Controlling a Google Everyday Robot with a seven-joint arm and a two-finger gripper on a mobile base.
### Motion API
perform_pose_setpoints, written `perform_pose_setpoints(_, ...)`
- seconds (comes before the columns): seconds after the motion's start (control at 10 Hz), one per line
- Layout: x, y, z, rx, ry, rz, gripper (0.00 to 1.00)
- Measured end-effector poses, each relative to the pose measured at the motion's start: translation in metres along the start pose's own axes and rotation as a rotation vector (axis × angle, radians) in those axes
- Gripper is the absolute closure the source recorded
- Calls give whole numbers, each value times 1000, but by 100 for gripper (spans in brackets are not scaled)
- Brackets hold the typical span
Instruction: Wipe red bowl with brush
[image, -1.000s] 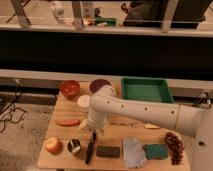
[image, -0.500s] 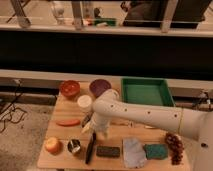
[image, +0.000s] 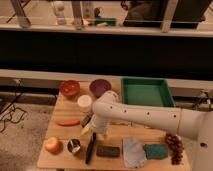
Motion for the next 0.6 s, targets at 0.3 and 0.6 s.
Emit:
perform_pose_setpoints(0.3,-1,1,4,0,-8,8,20)
perform_pose_setpoints(0.6,0,5,41,-13,-35,22,20)
